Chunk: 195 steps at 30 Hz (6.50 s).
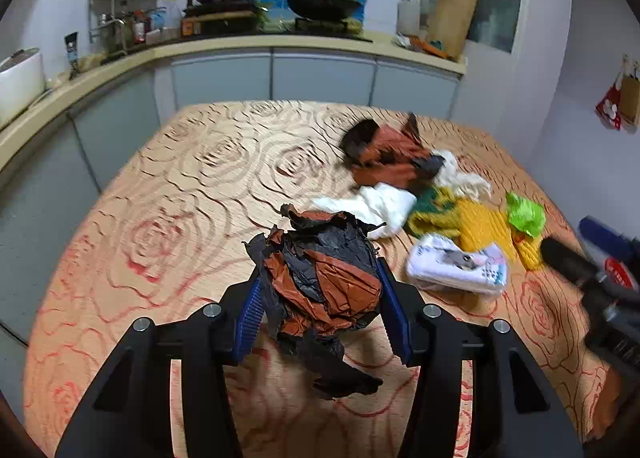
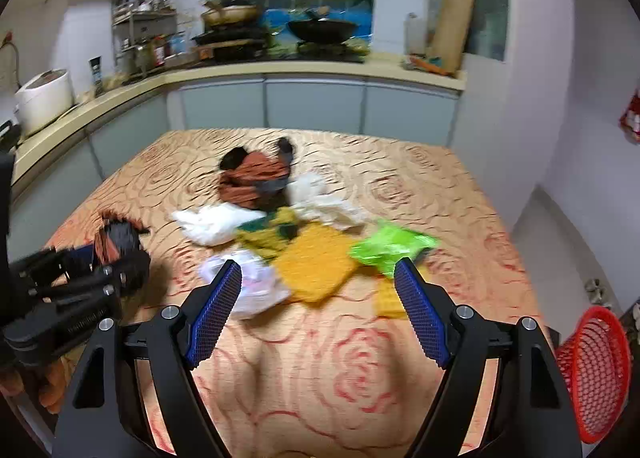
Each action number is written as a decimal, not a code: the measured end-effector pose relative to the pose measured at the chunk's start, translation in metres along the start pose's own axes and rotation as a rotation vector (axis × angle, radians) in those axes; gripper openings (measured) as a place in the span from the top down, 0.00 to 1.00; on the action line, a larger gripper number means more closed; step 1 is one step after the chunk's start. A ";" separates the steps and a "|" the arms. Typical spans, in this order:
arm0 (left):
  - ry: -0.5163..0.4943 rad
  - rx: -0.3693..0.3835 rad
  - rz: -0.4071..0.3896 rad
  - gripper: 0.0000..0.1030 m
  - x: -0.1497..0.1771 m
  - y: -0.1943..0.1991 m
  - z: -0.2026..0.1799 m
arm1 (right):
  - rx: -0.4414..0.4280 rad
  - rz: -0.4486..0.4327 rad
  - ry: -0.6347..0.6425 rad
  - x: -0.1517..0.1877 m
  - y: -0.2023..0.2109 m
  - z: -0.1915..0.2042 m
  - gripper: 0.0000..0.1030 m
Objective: Collect trash
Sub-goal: 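Grasp the orange-black plastic bag with the left gripper while the right gripper grasps the cat-print bag, then carry both bags in the grippers over the red wastebasket, then open the left gripper over the basket while the right gripper releases the cat-print bag, then move both grippers back over the table toward the yellow foam nets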
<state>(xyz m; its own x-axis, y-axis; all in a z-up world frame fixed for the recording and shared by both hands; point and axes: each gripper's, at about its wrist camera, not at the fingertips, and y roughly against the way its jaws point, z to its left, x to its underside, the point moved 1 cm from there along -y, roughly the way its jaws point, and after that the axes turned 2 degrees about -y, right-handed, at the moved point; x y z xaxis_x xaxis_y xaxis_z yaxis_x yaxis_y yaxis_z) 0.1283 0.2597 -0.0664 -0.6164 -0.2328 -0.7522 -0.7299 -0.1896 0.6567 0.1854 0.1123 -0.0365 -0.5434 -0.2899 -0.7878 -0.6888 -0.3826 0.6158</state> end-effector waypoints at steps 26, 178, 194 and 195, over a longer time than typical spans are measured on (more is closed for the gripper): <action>0.025 -0.046 -0.013 0.51 -0.001 0.003 0.026 | -0.089 0.199 0.084 0.010 -0.068 0.039 0.63; -0.075 0.112 -0.138 0.24 -0.043 0.017 -0.060 | 0.195 -0.105 -0.243 0.002 0.055 -0.129 0.40; -0.031 0.098 0.014 0.24 -0.039 -0.052 -0.021 | 0.125 -0.028 -0.170 -0.014 -0.008 -0.095 0.39; -0.029 0.101 0.019 0.24 -0.040 -0.055 -0.022 | 0.125 -0.024 -0.167 -0.015 -0.011 -0.095 0.39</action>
<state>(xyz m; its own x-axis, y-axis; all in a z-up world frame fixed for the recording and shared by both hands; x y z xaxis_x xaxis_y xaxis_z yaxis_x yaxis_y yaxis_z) 0.1999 0.2588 -0.0715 -0.6377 -0.2075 -0.7418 -0.7431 -0.0880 0.6634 0.2468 0.0376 -0.0329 -0.5908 -0.1286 -0.7965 -0.7510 -0.2731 0.6012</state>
